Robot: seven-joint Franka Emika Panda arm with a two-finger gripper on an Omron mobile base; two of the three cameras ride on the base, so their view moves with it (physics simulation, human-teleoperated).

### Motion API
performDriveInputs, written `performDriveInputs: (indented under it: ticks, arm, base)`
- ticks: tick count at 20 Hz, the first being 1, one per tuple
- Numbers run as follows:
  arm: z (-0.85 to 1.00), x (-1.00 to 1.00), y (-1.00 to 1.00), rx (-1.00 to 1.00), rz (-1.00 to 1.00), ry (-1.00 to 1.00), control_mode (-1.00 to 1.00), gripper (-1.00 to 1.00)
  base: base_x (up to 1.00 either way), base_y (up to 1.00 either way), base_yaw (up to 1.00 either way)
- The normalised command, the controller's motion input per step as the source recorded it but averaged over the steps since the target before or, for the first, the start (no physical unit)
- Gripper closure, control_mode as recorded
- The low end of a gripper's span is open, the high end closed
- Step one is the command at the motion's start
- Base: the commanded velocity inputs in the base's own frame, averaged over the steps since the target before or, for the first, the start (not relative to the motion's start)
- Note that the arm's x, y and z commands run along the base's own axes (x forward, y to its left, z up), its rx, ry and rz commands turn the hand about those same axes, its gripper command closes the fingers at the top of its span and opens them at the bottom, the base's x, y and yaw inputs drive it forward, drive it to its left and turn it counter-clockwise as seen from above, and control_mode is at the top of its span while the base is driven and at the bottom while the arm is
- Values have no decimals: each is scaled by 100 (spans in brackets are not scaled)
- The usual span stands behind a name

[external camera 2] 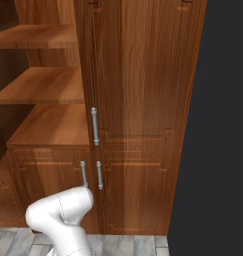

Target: Pick the avocado and bread from the counter and place them on the plate. Then pick the jam from the cabinet and place it next to the plate. Lastly close the cabinet door.

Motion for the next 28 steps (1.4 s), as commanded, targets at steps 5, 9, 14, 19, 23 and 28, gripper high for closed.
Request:
performDriveInputs:
  ticks: [5, 9, 14, 19, 23, 28]
  arm:
    - [0, -47, 0, 18, 6, 22, -100, -100]
    - [0, -35, 0, 19, 0, 30, -100, -100]
    - [0, -39, 0, 21, 0, 34, -100, -100]
    - [-11, -87, 0, 17, 0, 26, -100, -100]
    - [-34, -100, 0, 14, 0, 14, -100, -100]
    - [-25, -94, 0, 17, 0, 18, -100, -100]
  base:
    - [0, 0, 0]
    - [0, 0, 0]
    - [0, 0, 0]
    - [0, 0, 0]
    - [0, 0, 0]
    - [0, 0, 0]
